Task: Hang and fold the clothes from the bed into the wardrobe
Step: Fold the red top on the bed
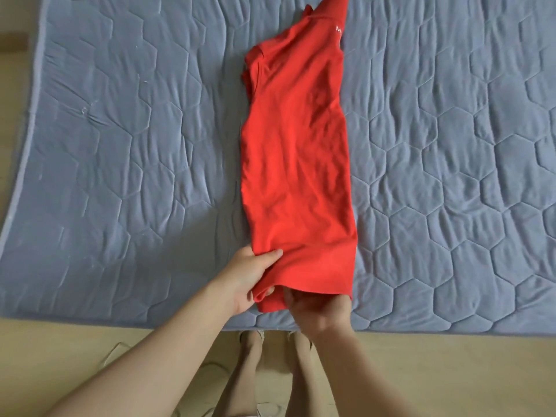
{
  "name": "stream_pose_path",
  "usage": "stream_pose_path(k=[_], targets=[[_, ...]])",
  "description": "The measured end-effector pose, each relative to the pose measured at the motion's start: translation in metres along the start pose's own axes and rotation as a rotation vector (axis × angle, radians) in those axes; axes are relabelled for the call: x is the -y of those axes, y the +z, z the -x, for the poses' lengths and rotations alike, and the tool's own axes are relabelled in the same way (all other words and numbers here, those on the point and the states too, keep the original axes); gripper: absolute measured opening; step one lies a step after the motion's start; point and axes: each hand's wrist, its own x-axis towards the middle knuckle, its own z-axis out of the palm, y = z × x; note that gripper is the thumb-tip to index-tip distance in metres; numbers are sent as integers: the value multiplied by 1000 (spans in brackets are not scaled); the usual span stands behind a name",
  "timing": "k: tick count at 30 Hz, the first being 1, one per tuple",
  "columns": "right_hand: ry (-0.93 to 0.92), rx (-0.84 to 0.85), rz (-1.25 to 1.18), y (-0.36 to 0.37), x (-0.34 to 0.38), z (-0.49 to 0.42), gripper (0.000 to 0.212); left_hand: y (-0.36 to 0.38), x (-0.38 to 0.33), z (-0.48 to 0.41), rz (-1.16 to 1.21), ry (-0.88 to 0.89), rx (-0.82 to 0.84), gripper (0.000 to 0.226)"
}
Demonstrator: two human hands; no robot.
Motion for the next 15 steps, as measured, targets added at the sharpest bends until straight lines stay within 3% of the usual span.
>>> stream_pose_path(k=[2,6,8,11,15], targets=[[-52,67,-265,4,17,3,39,0,0,0,-34,-16,8,10],[-154,-143,-356,-2,45,7,38,-1,5,-1,-75,3,-24,10],[-149,-145,-403,-16,49,9,37,-5,8,-3,-82,7,-76,11],[-101,-120,-234,-32,50,15,35,-9,15,-5,-230,16,-94,7],[-79,-156,-139,-43,65,9,11,-11,32,-12,-417,-5,-81,13]])
